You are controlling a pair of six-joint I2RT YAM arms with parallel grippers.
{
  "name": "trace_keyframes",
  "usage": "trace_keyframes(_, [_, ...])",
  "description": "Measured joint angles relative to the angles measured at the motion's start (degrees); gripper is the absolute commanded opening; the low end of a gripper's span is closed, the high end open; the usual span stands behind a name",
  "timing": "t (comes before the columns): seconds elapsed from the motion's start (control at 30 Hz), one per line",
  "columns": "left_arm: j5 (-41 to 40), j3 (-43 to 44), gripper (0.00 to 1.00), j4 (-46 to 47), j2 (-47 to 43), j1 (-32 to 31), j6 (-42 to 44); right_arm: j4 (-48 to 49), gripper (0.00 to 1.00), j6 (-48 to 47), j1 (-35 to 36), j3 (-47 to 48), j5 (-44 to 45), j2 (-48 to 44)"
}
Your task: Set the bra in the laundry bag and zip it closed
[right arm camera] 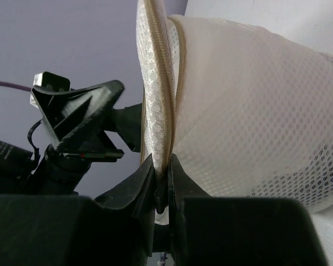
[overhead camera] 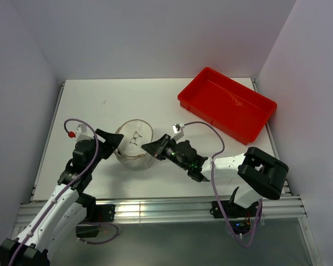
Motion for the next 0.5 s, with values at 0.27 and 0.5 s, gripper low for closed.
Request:
trace_keyframes(0.27, [-0.8,10.8,0.54,-15.1,-2.9,-0.1,8.2,-4.1,0.00,-2.7,0.6,2.6,2.0,0.0])
trace_keyframes(0.5, [0.6,13.9,0.35,-17.5,-4.1,-13.1,4.9,-6.0,0.00,-4.3,1.3,4.0,3.6,0.0])
